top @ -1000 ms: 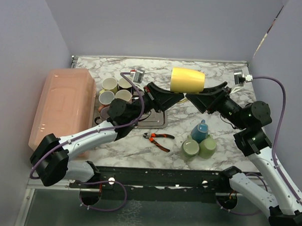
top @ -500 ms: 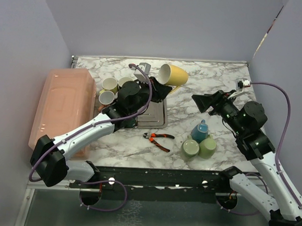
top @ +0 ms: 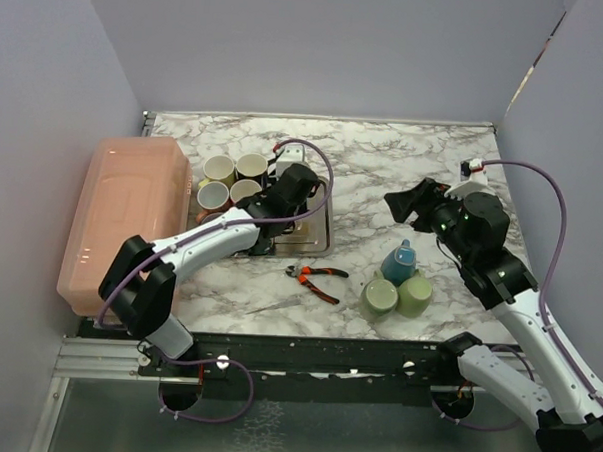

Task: Turn the mug right side up
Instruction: Place the cup on the tray.

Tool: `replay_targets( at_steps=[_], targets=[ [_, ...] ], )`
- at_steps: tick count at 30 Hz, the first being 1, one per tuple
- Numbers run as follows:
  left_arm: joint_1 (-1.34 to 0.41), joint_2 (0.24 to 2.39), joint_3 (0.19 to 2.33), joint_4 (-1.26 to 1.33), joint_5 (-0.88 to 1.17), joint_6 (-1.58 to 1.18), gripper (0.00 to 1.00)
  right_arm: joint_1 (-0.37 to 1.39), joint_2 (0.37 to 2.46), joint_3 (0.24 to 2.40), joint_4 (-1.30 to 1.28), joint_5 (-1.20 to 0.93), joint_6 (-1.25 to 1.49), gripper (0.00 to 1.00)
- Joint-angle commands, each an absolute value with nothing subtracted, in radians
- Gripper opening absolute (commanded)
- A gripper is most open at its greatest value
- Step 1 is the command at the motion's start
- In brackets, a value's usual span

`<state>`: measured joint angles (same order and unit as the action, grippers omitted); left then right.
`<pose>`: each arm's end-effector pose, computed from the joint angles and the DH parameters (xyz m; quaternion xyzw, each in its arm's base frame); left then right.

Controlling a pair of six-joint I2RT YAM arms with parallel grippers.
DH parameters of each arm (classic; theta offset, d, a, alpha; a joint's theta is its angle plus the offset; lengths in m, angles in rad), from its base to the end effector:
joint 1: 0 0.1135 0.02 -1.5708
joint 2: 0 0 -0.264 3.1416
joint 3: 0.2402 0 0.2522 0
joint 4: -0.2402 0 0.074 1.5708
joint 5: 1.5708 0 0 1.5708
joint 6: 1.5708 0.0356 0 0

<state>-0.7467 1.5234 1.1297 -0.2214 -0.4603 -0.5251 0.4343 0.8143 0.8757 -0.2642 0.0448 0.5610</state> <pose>0.2626 -0.2215 0.2775 -0.0087 0.8709 -0.1029 0.4805 0.1702 0.0772 0.3583 0.0632 0.7724 0.2863 0.5634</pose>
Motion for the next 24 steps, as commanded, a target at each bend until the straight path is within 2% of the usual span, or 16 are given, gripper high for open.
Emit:
replay_targets(
  at_steps=[1, 5, 10, 24],
  targets=[
    [-0.739, 1.603, 1.236, -0.202, -0.615, -0.59, 0.0, 0.44, 0.825, 0.871, -0.32, 0.092, 0.588, 0.75],
    [-0.733, 1.685, 1.289, -0.225, -0.662, -0.61, 0.0, 0.44, 0.825, 0.871, -0.335, 0.092, 0.595, 0.75],
    [-0.696, 1.761, 1.332, -0.247, -0.627, -0.6, 0.0, 0.44, 0.831, 0.87, -0.346, 0.092, 0.601, 0.75],
    [-0.665, 1.846, 1.337, -0.278, -0.665, -0.601, 0.0, 0.44, 0.869, 0.875, -0.358, 0.076, 0.598, 0.75]
  ],
)
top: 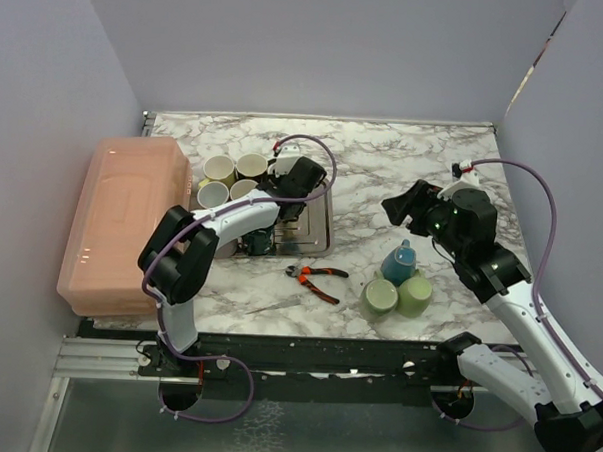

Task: Turn the mug right side up
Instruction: Place the cup on the tray.

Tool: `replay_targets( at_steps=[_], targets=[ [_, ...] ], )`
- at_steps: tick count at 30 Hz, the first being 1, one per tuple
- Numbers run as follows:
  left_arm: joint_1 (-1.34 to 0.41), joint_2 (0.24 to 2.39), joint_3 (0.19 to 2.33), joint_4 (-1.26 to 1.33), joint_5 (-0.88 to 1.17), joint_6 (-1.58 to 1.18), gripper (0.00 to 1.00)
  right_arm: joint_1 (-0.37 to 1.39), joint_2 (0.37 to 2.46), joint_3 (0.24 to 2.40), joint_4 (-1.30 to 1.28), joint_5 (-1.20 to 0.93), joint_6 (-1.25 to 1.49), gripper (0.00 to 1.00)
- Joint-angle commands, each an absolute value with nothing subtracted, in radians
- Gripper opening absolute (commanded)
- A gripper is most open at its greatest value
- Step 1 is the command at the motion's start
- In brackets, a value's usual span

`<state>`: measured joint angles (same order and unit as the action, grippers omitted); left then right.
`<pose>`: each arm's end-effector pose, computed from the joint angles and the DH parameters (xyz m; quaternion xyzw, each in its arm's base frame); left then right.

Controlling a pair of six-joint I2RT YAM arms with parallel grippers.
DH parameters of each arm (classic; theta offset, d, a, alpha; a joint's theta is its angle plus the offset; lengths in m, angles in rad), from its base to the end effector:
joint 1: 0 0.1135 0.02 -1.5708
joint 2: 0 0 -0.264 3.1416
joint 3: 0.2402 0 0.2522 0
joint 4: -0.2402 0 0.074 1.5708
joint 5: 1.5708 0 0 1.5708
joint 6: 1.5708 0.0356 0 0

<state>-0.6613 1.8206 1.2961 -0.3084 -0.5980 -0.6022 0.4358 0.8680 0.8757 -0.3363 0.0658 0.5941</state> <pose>0.3256 -0.2279 0.2220 -0.0798 0.8941 0.0182 0.4404 0.1800 0.0813 0.3415 0.0834 0.8087 0.2632 0.5194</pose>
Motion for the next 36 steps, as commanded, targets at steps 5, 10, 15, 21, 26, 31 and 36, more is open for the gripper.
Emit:
replay_targets(
  at_steps=[5, 10, 15, 21, 26, 31, 36],
  targets=[
    [-0.662, 1.868, 1.342, -0.277, -0.698, -0.602, 0.0, 0.442, 0.867, 0.876, -0.365, 0.078, 0.597, 0.75],
    [-0.647, 1.89, 1.354, -0.278, -0.702, -0.594, 0.13, 0.44, 0.872, 0.875, -0.369, 0.08, 0.594, 0.75],
    [-0.643, 1.882, 1.357, -0.277, -0.667, -0.591, 0.4, 0.44, 0.879, 0.88, -0.374, 0.077, 0.593, 0.75],
    [-0.635, 1.842, 1.368, -0.279, -0.61, -0.554, 0.63, 0.441, 0.885, 0.885, -0.375, 0.071, 0.592, 0.75],
    [-0.632, 1.763, 1.348, -0.278, -0.532, -0.534, 0.71, 0.44, 0.884, 0.885, -0.382, 0.069, 0.593, 0.75],
    [-0.631, 1.675, 1.297, -0.286, -0.517, -0.525, 0.64, 0.44, 0.886, 0.881, -0.38, 0.062, 0.598, 0.75],
    [-0.622, 1.63, 1.257, -0.318, -0.563, -0.512, 0.37, 0.44, 0.894, 0.882, -0.381, 0.056, 0.606, 0.75]
  ],
)
